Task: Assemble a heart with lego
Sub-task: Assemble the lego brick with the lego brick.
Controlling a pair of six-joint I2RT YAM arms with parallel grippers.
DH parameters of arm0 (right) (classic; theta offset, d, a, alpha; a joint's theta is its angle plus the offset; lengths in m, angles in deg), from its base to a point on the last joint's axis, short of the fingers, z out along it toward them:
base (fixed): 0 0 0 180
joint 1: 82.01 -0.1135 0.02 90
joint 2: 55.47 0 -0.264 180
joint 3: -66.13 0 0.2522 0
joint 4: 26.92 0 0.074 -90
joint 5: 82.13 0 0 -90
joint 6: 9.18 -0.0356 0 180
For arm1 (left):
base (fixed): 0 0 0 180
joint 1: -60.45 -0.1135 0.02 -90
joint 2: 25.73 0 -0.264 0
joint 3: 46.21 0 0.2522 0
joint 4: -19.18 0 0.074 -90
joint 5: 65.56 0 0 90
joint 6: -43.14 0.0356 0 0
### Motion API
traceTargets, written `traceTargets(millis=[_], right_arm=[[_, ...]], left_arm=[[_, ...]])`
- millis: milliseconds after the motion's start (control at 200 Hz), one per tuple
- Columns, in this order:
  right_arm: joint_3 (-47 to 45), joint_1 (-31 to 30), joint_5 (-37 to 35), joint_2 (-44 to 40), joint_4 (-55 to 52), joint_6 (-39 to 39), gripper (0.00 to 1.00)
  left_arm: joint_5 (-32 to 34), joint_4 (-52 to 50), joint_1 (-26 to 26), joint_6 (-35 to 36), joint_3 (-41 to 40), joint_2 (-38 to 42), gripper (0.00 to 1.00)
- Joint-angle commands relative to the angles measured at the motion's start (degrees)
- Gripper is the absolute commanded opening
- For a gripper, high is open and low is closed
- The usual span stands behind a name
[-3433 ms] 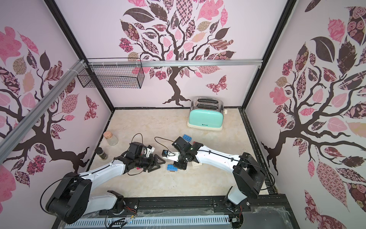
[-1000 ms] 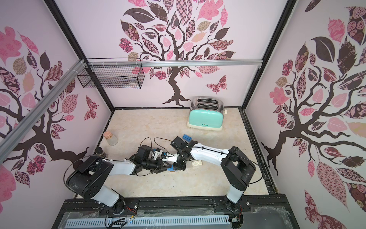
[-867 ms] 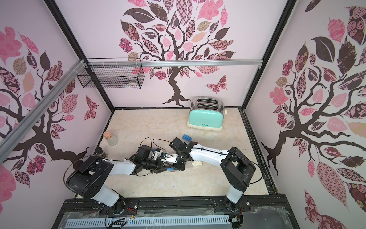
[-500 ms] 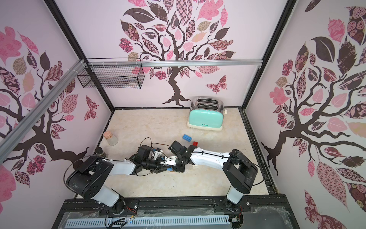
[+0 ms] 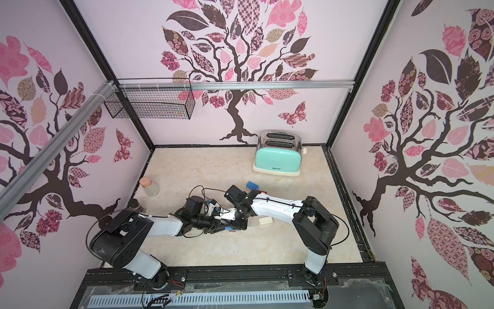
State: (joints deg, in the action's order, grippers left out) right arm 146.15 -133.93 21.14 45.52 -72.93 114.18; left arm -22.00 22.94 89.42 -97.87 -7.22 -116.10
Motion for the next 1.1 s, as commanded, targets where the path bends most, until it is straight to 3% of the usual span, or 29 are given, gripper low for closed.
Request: traceTargets(millis=[0, 535, 1095], right_arm=[[-7.9, -1.3, -4.8, 4.2, 0.8, -0.4, 0.26], [-10.9, -1.9, -9.4, -7.6, 5.7, 1.8, 0.27], [-5.5, -0.4, 1.7, 5.7, -3.9, 3.5, 0.26]], left_arm=[[3.0, -2.8, -0.4, 0.4, -1.6, -1.1, 0.39], [3.4, -3.7, -0.4, 1.3, -1.5, -2.2, 0.38], [3.8, -4.7, -0.4, 1.9, -1.2, -2.0, 0.38]])
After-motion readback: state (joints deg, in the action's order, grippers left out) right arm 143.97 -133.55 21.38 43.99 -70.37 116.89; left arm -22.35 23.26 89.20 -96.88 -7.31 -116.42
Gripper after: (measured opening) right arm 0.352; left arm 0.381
